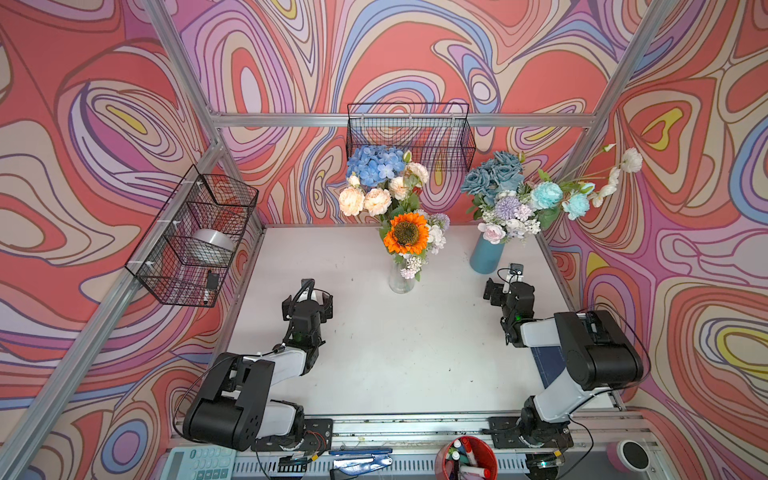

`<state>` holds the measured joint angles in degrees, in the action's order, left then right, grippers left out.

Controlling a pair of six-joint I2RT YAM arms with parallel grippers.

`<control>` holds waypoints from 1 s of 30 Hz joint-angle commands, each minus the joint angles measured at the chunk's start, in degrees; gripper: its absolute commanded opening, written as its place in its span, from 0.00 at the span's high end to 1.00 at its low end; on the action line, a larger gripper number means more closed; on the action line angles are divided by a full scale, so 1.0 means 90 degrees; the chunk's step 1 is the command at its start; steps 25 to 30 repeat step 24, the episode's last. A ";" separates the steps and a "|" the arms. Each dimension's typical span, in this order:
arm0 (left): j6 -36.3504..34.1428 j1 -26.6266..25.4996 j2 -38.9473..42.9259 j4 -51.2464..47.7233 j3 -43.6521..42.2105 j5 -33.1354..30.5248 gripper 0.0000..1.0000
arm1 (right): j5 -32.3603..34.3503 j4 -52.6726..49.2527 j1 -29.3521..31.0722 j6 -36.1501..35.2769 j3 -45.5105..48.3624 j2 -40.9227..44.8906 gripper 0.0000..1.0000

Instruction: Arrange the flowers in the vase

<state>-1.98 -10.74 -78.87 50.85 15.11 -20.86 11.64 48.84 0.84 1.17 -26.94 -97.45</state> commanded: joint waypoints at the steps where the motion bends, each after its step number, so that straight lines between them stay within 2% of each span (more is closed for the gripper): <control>1: -0.0364 0.0190 -0.0533 0.1790 -0.0414 0.0744 0.00 | -0.0502 0.0679 -0.0001 0.0110 0.0014 -0.0071 0.02; 4: -0.0161 0.0498 -0.1501 0.3013 -0.0471 0.1006 0.00 | -0.0468 0.0628 -0.0010 0.0077 0.0015 -0.0055 0.02; 5: -0.0128 0.0501 -0.1324 0.2697 -0.0425 0.1000 0.00 | -0.0466 0.0683 -0.0006 0.0077 0.0025 -0.0058 0.01; 7: 0.0071 0.0634 -0.0849 0.1325 -0.0130 0.1207 0.00 | -0.0463 0.0668 -0.0011 0.0081 0.0031 -0.0062 0.02; 9: 0.0079 0.0743 -0.1169 0.1319 0.0164 0.1231 0.00 | -0.0458 0.0702 -0.0011 0.0070 0.0030 -0.0072 0.02; 11: 0.0284 0.0855 -0.0951 0.0099 0.0588 0.1269 0.00 | -0.0460 0.0715 -0.0006 0.0077 0.0034 -0.0081 0.02; 12: 0.0350 0.0993 -0.0968 -0.0119 0.0699 0.1554 0.00 | -0.0469 0.0722 -0.0006 0.0077 0.0031 -0.0078 0.02; 14: 0.0406 0.1115 -0.1065 0.0144 0.0655 0.1776 0.00 | -0.0456 0.0714 -0.0006 0.0074 0.0027 -0.0078 0.02; 15: 0.0432 0.1116 -0.0975 -0.0143 0.0714 0.1790 0.00 | -0.0462 0.0690 -0.0008 0.0078 0.0010 -0.0090 0.02; 18: 0.0405 0.1122 -0.1059 0.0166 0.0655 0.1782 0.00 | -0.0473 0.0611 -0.0006 0.0079 -0.0032 -0.0100 0.02; 30: 0.0417 0.1126 -0.1010 -0.0004 0.0679 0.1781 0.00 | -0.0440 0.0705 -0.0006 0.0078 0.0025 -0.0071 0.02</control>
